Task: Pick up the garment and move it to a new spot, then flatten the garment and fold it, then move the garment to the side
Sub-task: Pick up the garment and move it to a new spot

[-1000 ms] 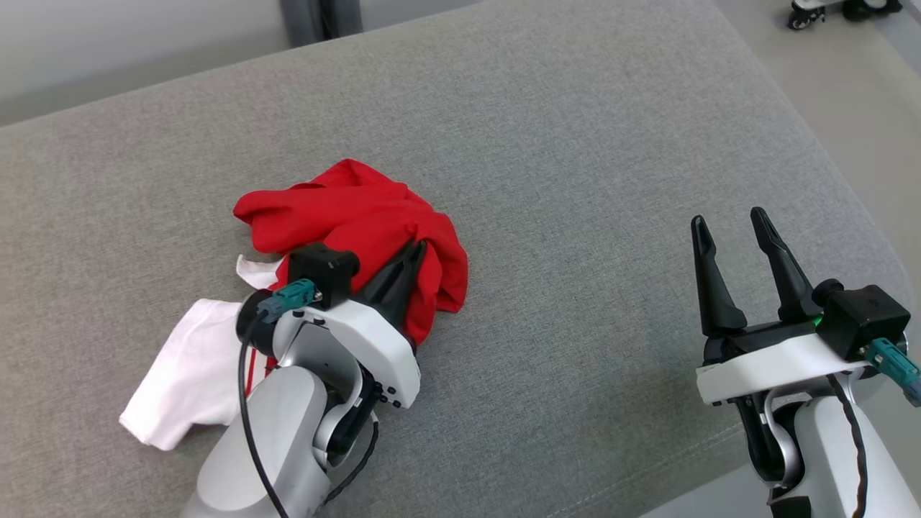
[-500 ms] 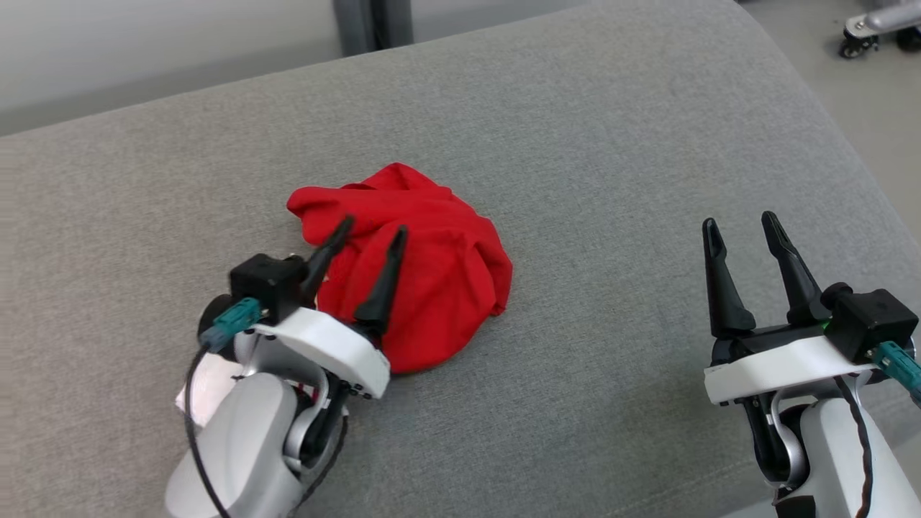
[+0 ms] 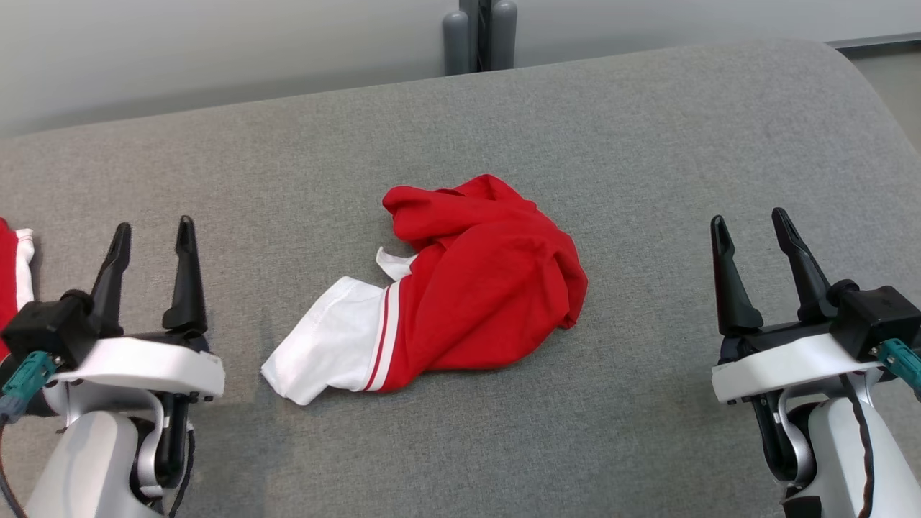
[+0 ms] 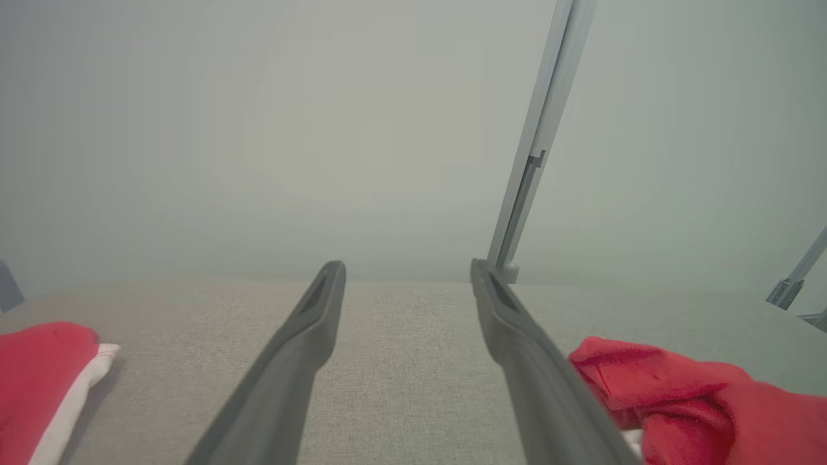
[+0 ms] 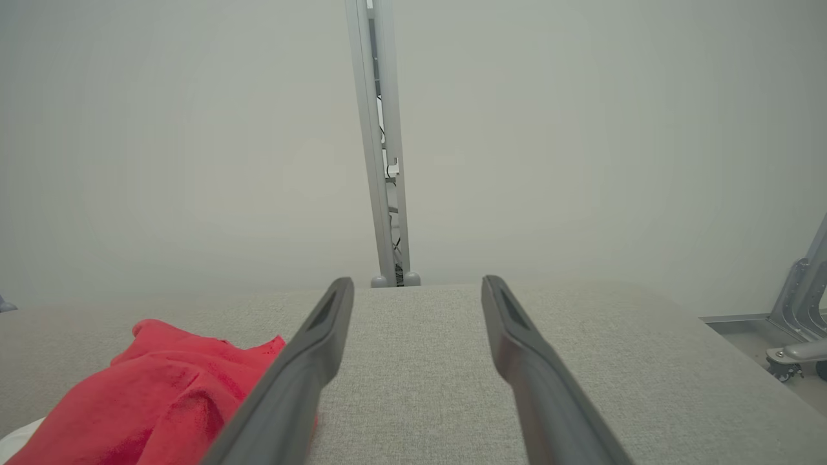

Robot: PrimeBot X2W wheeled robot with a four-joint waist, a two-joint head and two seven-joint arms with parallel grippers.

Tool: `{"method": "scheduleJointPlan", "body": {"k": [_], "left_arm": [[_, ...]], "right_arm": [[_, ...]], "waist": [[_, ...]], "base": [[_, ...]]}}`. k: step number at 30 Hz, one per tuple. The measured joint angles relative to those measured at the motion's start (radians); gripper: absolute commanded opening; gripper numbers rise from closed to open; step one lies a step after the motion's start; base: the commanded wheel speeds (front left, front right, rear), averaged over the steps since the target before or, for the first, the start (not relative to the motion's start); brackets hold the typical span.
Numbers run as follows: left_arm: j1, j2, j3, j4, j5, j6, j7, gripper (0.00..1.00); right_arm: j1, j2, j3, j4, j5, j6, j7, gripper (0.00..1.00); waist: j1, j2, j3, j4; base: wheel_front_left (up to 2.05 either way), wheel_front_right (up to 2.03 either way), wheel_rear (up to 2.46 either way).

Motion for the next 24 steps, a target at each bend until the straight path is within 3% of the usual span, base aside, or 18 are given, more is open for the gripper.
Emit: {"method": "scheduleJointPlan", "body": {"k": [5, 24], "left_arm": [[0.073, 0.029, 0.031, -0.049, -0.006, 0.029, -0.007, 1.00], [0.285, 0.056, -0.022, -0.213, 0.035, 0.110, 0.089, 1.00]], "right_arm": [[0.018, -0.004, 0.006, -0.002, -0.008, 0.000, 0.012, 1.00], [0.160, -0.012, 0.015, -0.043, -0.006, 0.000, 0.064, 1.00]], "waist": [[0.0000, 0.0000, -0.028, 0.021], [0.0000, 0.0000, -0.152, 0.022]], "base": [[0.00, 0.00, 0.00], [0.00, 0.00, 0.00]]}}
